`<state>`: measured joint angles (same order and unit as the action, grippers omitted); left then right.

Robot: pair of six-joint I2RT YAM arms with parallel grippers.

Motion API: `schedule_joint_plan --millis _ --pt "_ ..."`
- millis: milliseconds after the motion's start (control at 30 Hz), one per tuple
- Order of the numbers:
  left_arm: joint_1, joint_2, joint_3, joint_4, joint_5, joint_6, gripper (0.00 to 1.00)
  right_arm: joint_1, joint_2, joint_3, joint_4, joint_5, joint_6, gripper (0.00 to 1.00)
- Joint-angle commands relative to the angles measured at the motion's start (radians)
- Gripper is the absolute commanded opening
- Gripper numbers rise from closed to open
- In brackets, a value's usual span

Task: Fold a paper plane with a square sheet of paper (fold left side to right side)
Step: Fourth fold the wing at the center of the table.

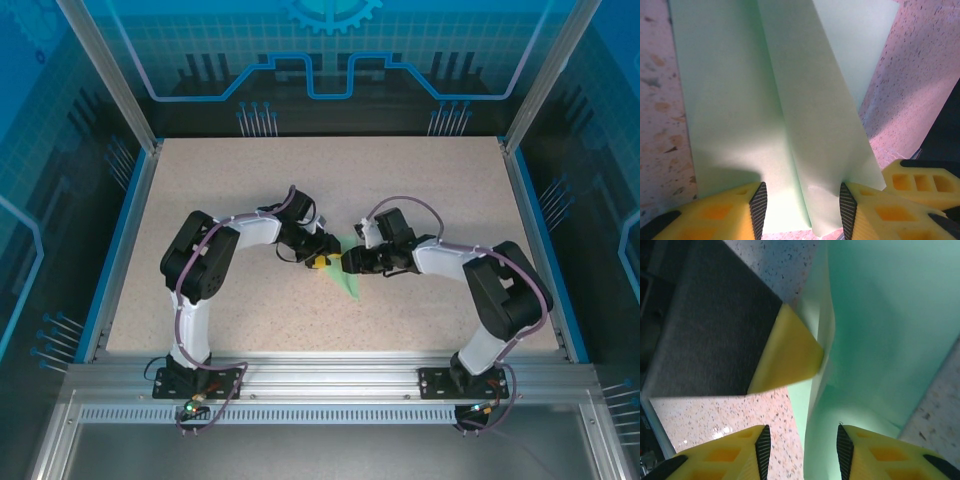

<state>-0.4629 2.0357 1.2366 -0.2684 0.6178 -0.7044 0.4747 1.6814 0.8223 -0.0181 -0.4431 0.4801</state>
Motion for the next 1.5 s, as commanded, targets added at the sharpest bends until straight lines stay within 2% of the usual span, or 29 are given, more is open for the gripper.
schedule_joint_plan --millis 0,133,467,867,1467 --pt "-0.008 0.049 0.001 -0.041 -0.055 0.014 0.46 -0.013 0.042 0.032 0.031 -0.052 0.028 0.42" --pt "-0.007 0.049 0.002 -0.041 -0.055 0.014 0.46 -0.012 0.064 0.035 0.031 -0.056 0.026 0.36" --pt "-0.008 0.047 0.004 -0.053 -0.063 0.020 0.46 -0.023 0.069 0.044 -0.027 -0.022 -0.001 0.06" --pt "-0.006 0.047 0.005 -0.058 -0.067 0.022 0.46 -0.071 0.063 0.035 -0.074 0.000 -0.032 0.06" --pt "-0.008 0.049 0.008 -0.064 -0.065 0.025 0.46 -0.079 0.118 0.086 -0.115 0.028 -0.052 0.07"
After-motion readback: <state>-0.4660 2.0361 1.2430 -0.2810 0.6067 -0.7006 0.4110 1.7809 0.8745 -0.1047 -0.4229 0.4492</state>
